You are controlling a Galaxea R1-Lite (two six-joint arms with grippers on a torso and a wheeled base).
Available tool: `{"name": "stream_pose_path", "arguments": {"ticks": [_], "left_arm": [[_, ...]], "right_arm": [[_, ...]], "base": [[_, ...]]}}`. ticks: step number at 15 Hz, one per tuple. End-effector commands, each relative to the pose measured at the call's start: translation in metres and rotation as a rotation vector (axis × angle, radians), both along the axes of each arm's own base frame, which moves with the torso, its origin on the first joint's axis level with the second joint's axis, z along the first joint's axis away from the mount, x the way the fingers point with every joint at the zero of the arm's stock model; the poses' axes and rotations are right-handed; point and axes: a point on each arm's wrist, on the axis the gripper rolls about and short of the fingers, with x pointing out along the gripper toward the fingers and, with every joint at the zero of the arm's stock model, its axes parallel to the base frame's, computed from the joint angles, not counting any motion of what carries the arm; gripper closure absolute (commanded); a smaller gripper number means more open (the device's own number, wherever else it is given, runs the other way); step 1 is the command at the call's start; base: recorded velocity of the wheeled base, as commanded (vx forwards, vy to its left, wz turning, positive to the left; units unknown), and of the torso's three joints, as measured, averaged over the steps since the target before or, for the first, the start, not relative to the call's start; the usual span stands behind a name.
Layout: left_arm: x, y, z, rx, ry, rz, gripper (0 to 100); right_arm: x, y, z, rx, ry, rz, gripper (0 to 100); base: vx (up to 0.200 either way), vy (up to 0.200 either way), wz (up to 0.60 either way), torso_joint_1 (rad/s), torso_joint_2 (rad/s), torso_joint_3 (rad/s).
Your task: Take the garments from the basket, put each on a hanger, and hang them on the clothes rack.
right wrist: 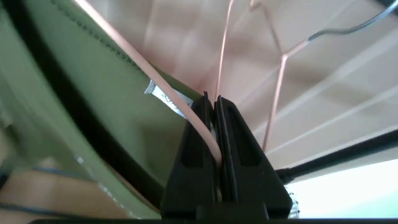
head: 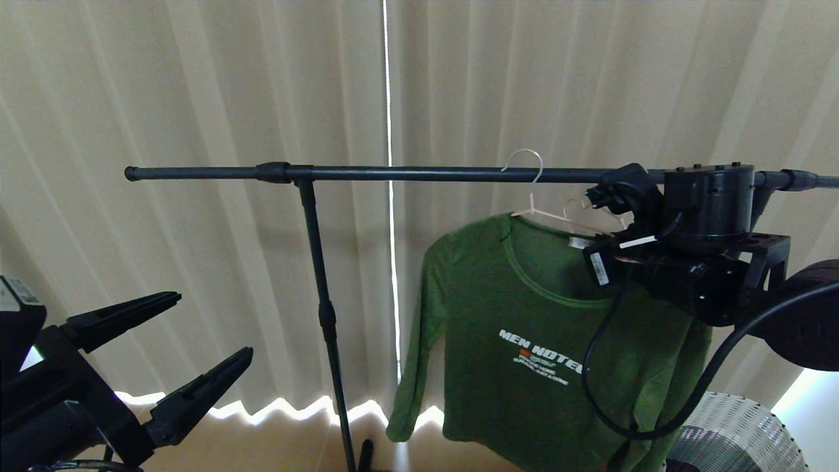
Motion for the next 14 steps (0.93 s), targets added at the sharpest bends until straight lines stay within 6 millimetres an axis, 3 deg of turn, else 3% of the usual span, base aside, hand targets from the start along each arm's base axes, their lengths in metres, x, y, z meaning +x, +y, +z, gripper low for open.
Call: {"name": "stream_pose_path", "arguments": {"ticks": [1, 5, 11, 14], "left_arm": [[0.000, 0.000, 0.000, 0.000, 0.000, 0.000, 0], [0.000, 0.000, 0.000, 0.000, 0.001, 0.000, 0], [0.000, 0.000, 0.001, 0.000, -0.004, 0.000, 0], [0.000, 0.000, 0.002, -0.003, -0.007, 0.000, 0]], "right_arm": [[0.005, 0.001, -0.002, -0.009, -0.011, -0.034, 100], [0.017, 0.007, -0.014, -0.045, 0.007, -0.090, 100], [0.010, 0.034, -0.019, -0.050, 0.018, -0.004, 100], [0.009, 0.034, -0.019, -0.049, 0.021, -0.002, 100]], "base": [[0.000, 0.000, 0.00, 0.000, 0.00, 0.000], [0.000, 0.000, 0.00, 0.000, 0.00, 0.000], [0.000, 0.000, 0.00, 0.000, 0.00, 0.000], [0.000, 0.000, 0.00, 0.000, 0.00, 0.000]]}}
